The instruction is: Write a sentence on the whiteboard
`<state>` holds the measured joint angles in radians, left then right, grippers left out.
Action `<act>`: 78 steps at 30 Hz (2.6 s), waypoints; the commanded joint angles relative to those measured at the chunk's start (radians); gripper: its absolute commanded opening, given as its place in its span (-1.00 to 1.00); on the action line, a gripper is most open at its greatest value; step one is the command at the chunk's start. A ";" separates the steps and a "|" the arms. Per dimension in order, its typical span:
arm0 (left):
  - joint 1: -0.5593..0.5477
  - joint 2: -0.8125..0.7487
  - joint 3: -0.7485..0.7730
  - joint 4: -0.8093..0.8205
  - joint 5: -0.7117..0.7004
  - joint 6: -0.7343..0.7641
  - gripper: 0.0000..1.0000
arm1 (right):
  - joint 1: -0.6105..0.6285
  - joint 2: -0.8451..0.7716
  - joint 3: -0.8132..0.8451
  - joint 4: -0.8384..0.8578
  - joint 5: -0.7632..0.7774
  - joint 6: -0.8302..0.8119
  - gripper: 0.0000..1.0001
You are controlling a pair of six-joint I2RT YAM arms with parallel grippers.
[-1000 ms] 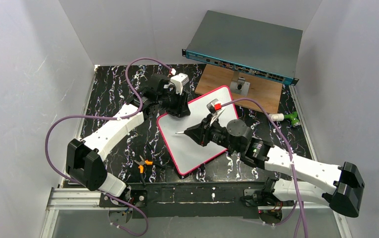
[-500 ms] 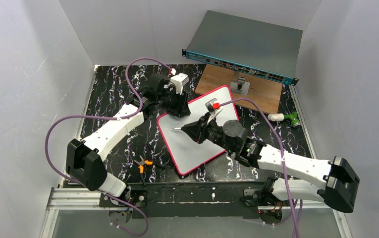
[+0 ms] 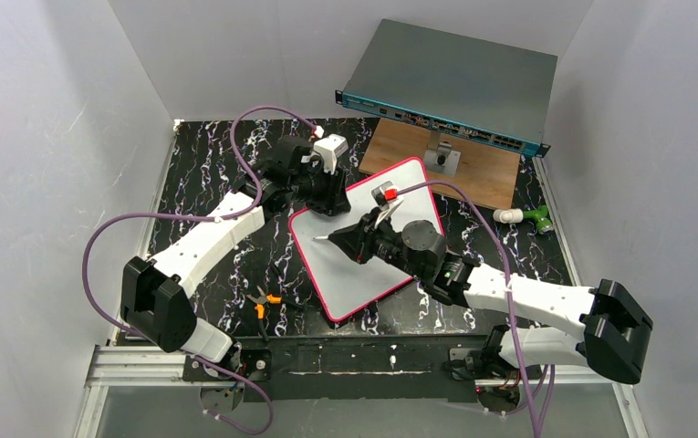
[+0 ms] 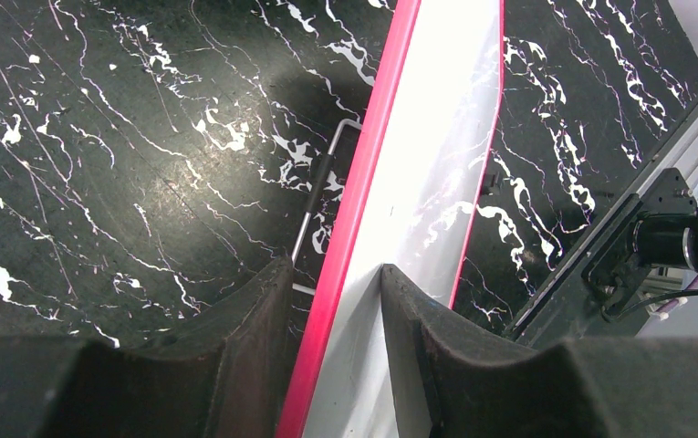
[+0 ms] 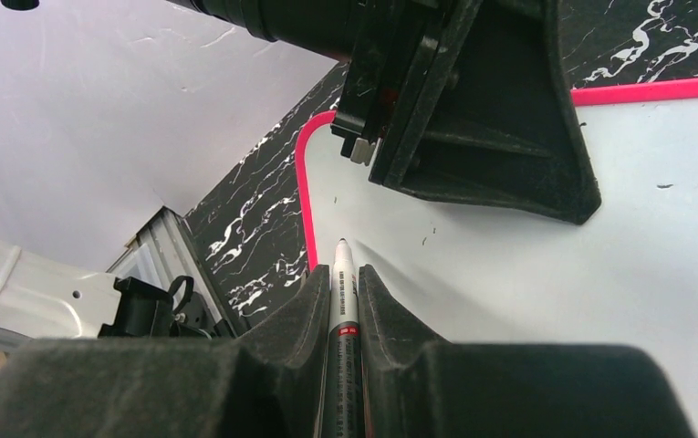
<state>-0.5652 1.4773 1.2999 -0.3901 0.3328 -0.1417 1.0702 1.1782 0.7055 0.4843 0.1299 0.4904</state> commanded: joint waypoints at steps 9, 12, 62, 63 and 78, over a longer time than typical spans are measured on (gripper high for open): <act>0.002 -0.081 0.006 0.030 0.003 0.011 -1.00 | 0.008 0.026 0.035 0.080 0.063 0.001 -0.97; 0.002 -0.084 0.002 0.030 0.000 0.011 -1.00 | 0.008 0.039 0.041 0.080 0.064 0.000 -0.97; 0.002 -0.074 0.003 0.037 -0.004 0.010 -1.00 | 0.023 -0.033 0.006 -0.113 0.103 -0.018 -0.97; 0.002 -0.075 0.003 0.038 -0.005 0.012 -1.00 | 0.023 -0.036 0.017 -0.126 0.096 -0.029 -0.97; 0.002 -0.084 0.008 0.039 0.004 0.023 -1.00 | 0.024 -0.078 0.084 -0.209 0.117 -0.055 -0.97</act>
<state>-0.5652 1.4639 1.2987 -0.3893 0.3393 -0.1375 1.0935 1.1038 0.7273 0.2852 0.1993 0.4656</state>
